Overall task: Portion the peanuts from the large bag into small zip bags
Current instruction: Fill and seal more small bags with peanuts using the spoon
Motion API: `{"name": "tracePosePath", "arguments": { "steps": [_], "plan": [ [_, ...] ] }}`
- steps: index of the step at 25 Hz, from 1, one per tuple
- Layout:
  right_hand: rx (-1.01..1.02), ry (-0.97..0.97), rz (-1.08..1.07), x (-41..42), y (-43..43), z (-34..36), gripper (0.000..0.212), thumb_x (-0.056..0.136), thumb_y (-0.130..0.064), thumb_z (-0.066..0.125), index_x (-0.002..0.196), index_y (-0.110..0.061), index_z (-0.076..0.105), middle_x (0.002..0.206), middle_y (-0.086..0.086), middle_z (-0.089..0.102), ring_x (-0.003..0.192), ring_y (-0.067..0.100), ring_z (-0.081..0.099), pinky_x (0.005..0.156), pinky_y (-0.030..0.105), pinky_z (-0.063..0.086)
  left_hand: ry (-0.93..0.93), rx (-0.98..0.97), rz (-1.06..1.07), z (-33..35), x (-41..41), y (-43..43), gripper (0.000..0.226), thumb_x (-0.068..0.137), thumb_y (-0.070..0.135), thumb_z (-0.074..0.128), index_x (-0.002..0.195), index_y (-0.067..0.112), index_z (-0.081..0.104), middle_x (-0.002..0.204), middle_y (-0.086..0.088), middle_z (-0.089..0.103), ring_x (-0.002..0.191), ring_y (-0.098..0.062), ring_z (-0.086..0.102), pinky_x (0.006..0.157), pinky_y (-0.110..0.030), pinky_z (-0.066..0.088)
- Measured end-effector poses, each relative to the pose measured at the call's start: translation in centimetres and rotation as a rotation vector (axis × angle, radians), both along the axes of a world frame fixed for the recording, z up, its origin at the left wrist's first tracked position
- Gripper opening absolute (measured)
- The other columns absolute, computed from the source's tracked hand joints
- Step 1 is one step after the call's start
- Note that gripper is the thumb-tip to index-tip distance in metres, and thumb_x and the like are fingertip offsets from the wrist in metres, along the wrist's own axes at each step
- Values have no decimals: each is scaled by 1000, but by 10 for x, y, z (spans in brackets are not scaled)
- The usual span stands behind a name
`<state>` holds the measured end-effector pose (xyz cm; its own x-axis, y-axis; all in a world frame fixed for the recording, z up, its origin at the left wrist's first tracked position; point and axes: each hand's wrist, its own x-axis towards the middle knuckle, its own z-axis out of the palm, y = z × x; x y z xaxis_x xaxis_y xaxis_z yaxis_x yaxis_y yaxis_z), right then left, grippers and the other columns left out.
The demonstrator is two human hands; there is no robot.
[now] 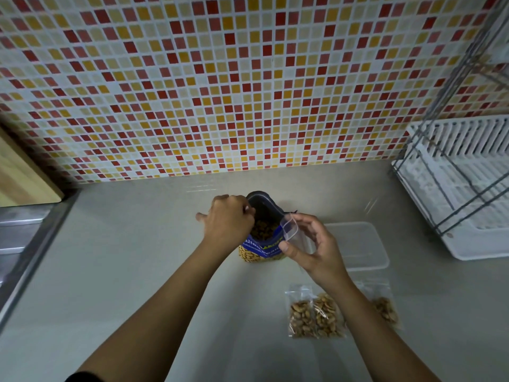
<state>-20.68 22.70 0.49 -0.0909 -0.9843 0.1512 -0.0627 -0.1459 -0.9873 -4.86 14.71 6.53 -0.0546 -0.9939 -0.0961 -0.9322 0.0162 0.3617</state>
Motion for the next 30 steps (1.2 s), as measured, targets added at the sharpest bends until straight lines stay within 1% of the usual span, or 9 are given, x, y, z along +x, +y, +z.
{"name": "tracePosePath", "arguments": {
  "steps": [3,4,6,10,14,20,25,28,30],
  "plan": [
    [33,46,31,-4,-2,1,58,63,-43,75,113,-19,59,116,-10,66,112,4,58,90,8,40,291,79,46,-3,1,-2,17,91,20,52,90,17,69,91,0,65,81,-15,57,73,-30,51],
    [41,58,41,-5,-3,1,58,63,-44,75,113,-19,59,116,-10,66,112,4,58,90,7,40,351,105,53,-1,2,0,18,92,18,53,93,12,70,91,0,64,78,-13,55,63,-21,47],
    [49,70,48,-8,-4,2,58,63,-45,75,112,-19,59,116,-8,66,112,5,58,89,7,40,504,137,122,1,5,2,19,92,15,53,96,8,70,90,0,62,75,-10,53,57,-16,41],
    [50,68,41,-9,-3,2,59,62,-44,76,112,-19,59,116,-8,66,111,5,58,88,7,41,744,120,322,-1,10,4,17,94,16,52,91,11,68,92,-4,64,76,-11,55,57,-18,42],
    [7,44,17,-9,0,5,55,60,-40,78,109,-23,60,113,-12,67,109,4,59,90,9,42,815,73,416,1,14,5,22,95,19,50,100,7,67,88,-1,63,79,-11,53,67,-26,39],
    [-29,71,-84,-14,-1,15,54,57,-44,78,105,-31,59,104,-11,67,97,3,61,81,10,45,874,98,508,-4,29,-1,25,94,25,52,105,8,66,102,-8,66,101,-24,58,78,-36,42],
    [-49,325,-125,-14,-7,26,58,58,-45,82,108,-31,57,102,-18,62,86,1,57,72,10,46,916,104,530,1,46,-4,25,95,22,50,109,5,62,106,-11,66,99,-22,61,82,-35,40],
    [-75,591,-128,-8,-13,33,61,60,-51,81,112,-27,57,102,-20,58,85,-1,54,72,18,48,928,104,511,7,56,-5,27,96,22,49,112,4,61,105,-11,65,96,-20,62,84,-34,40],
    [-100,671,-135,-5,-17,36,60,61,-53,79,111,-26,58,101,-21,57,83,-5,52,73,22,49,935,103,507,13,63,-7,27,96,23,49,113,5,61,100,-9,66,94,-19,63,85,-34,39]
  ]
}}
